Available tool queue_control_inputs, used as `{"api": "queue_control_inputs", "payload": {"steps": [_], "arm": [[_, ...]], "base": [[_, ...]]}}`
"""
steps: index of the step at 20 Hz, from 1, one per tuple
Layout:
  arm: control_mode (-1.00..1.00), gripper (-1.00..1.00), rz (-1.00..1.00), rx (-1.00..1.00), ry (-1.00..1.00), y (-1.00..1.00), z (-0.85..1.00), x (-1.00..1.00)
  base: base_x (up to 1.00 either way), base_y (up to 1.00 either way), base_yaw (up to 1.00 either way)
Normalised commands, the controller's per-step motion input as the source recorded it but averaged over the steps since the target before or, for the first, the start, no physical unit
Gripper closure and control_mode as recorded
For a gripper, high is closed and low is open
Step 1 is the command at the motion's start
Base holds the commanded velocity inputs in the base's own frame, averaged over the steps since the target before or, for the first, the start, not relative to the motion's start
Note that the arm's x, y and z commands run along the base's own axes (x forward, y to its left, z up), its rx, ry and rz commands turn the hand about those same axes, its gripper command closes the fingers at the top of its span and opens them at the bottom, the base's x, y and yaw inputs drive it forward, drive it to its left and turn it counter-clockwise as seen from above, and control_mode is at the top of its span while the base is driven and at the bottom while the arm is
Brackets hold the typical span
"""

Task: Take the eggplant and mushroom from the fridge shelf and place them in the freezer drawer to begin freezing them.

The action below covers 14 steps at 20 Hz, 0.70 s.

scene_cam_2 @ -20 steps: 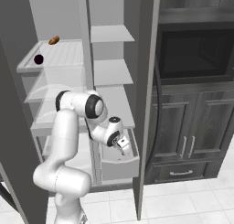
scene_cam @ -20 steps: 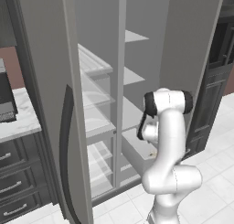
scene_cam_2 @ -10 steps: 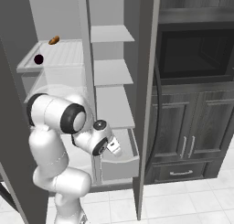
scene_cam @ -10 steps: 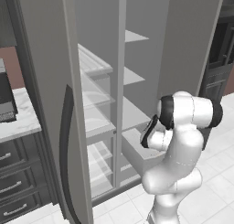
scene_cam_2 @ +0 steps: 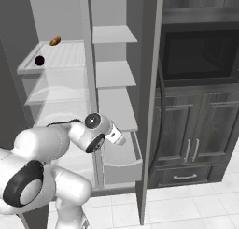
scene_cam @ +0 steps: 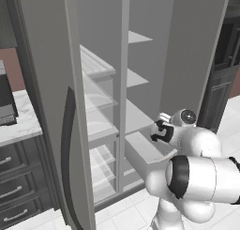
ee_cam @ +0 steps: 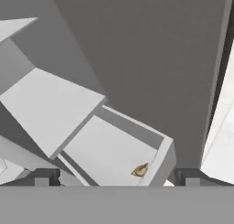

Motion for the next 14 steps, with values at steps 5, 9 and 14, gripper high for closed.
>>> {"api": "queue_control_inputs", "payload": {"steps": [5, 9, 14], "arm": [[-1.00, -1.00, 0.09, -0.07, -0.04, 0.39, 1.00, -0.48], [-1.00, -1.00, 0.23, -0.07, 0.03, 0.56, 1.00, -0.32], [-1.00, -1.00, 0.26, -0.04, 0.08, 0.52, 0.98, -0.27]], "base": [[0.00, 0.00, 0.00], [0.00, 0.00, 0.00], [0.00, 0.00, 0.00]]}}
